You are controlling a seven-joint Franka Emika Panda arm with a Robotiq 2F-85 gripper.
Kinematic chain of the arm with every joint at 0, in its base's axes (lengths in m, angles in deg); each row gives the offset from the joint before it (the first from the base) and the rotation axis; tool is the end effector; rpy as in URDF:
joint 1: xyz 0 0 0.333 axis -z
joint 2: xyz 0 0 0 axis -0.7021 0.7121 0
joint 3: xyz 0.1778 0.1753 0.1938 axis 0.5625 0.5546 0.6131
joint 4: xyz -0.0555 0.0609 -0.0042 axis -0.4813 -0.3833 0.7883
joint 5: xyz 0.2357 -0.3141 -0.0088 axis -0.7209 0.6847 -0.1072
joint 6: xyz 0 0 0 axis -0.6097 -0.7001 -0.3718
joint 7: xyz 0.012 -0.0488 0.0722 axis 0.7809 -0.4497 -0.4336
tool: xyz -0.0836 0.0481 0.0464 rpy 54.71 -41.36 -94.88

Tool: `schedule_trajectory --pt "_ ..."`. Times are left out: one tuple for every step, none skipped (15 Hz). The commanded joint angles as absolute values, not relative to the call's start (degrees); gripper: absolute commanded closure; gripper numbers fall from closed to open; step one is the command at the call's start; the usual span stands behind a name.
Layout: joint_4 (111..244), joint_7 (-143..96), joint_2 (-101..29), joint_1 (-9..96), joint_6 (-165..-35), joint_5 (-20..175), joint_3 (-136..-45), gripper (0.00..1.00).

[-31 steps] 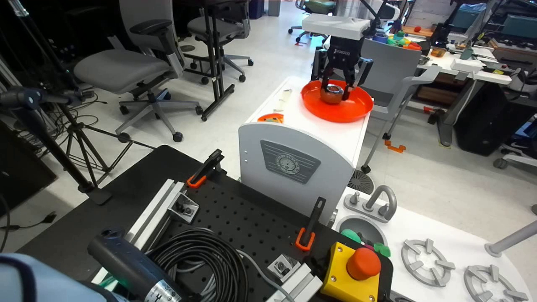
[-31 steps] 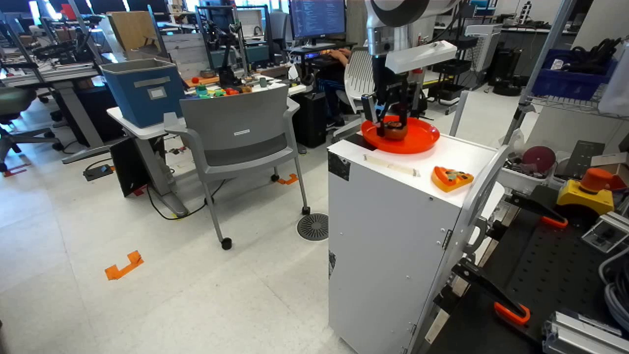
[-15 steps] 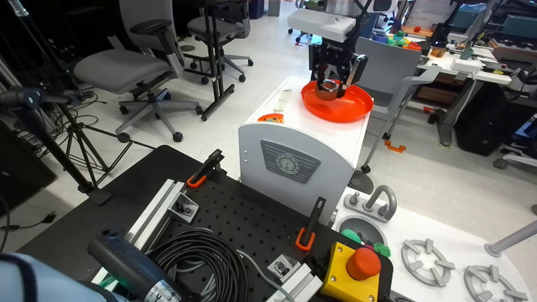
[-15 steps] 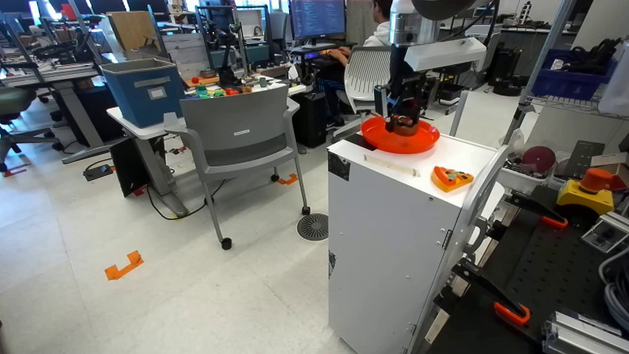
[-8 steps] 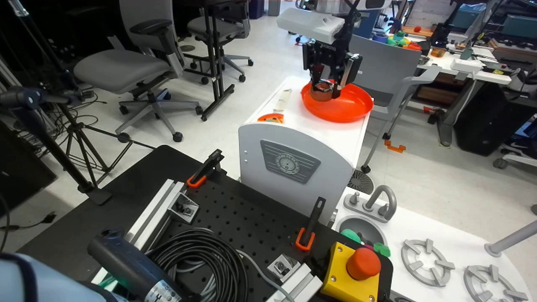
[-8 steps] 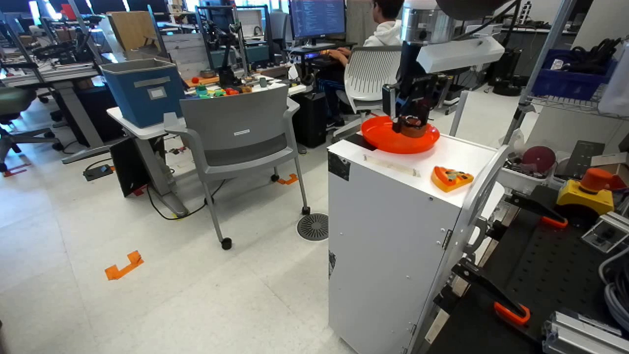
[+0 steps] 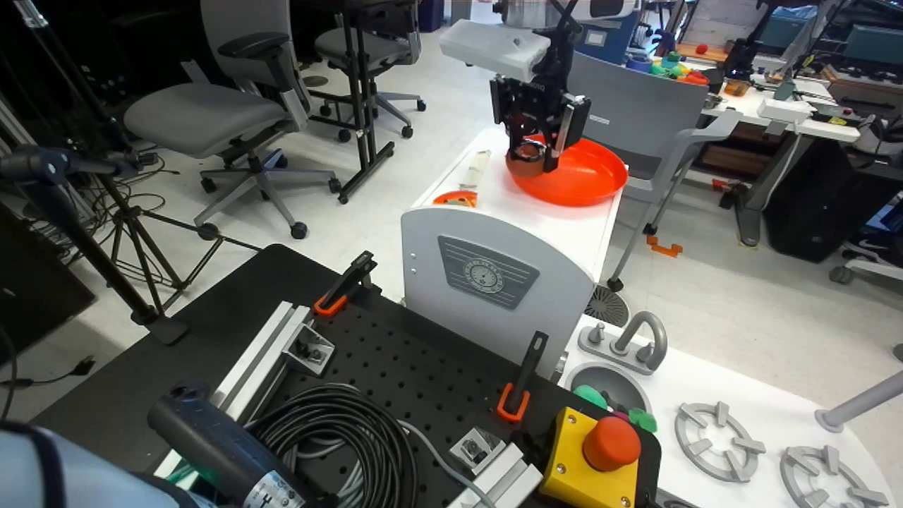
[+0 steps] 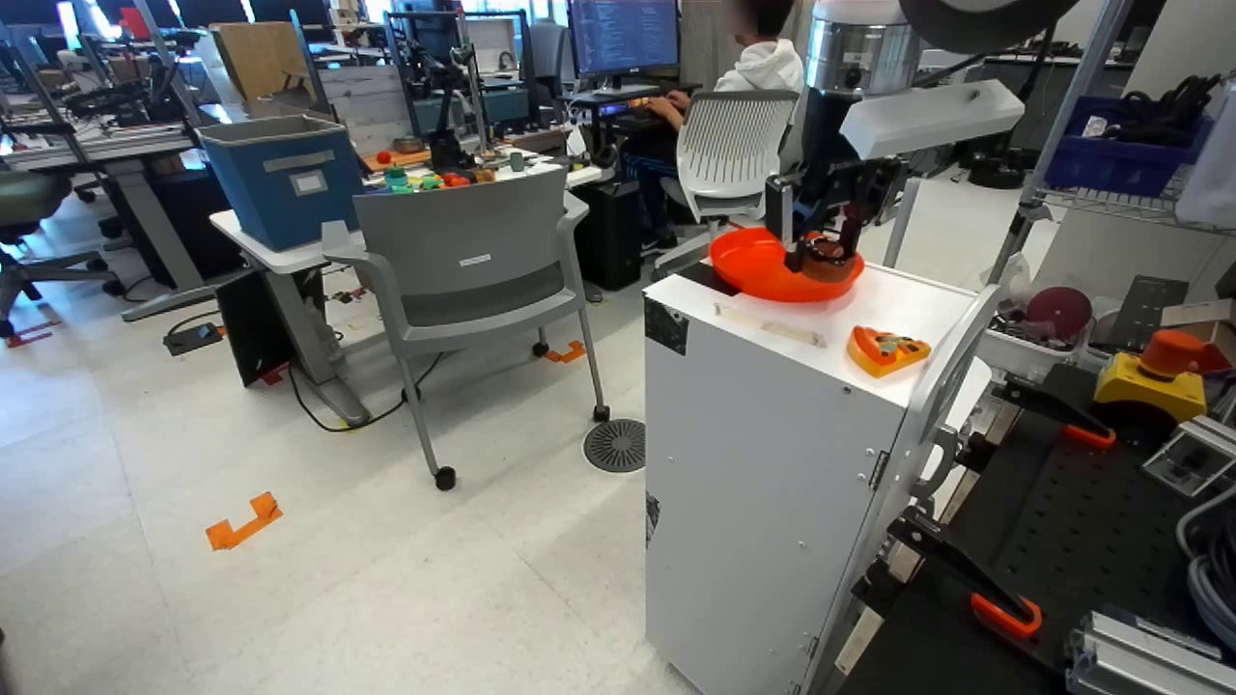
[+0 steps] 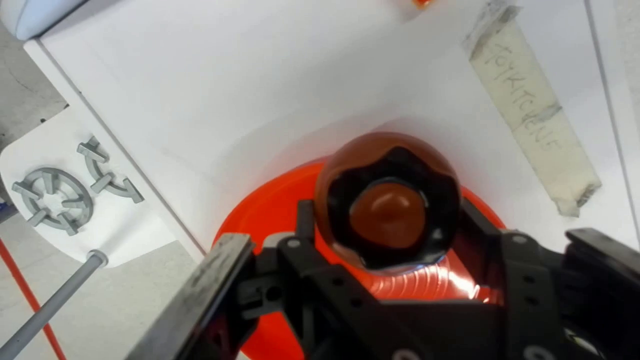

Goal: Remove the donut from the plate

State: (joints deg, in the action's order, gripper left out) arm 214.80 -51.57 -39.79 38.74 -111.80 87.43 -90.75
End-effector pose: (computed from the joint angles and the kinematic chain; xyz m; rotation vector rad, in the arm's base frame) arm 0.5424 0.0162 0.2690 2.9642 -0.5489 0.1613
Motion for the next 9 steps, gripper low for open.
schedule_trajectory --pt "216.97 -50.3 -41.96 39.08 -112.5 86.25 -90.4 0.58" --pt "217.1 -49.51 -42.19 39.35 -112.12 85.08 -90.08 0.58" --pt "217.11 -48.58 -42.34 39.62 -111.57 83.77 -89.77 0.58" --pt "217.24 -47.74 -42.56 39.78 -111.32 82.56 -89.55 0.58" --pt "217.09 -46.34 -42.57 40.0 -110.6 81.12 -89.26 0.58" --pt "216.86 -44.69 -42.66 40.17 -109.2 79.65 -88.98 0.58" --pt "216.27 -42.54 -42.57 40.51 -107.1 77.83 -88.61 0.58" --pt "216.07 -41.32 -42.61 40.69 -105.8 76.49 -88.46 0.58" --pt "215.88 -40.53 -42.57 40.84 -104.76 75.45 -88.43 0.58"
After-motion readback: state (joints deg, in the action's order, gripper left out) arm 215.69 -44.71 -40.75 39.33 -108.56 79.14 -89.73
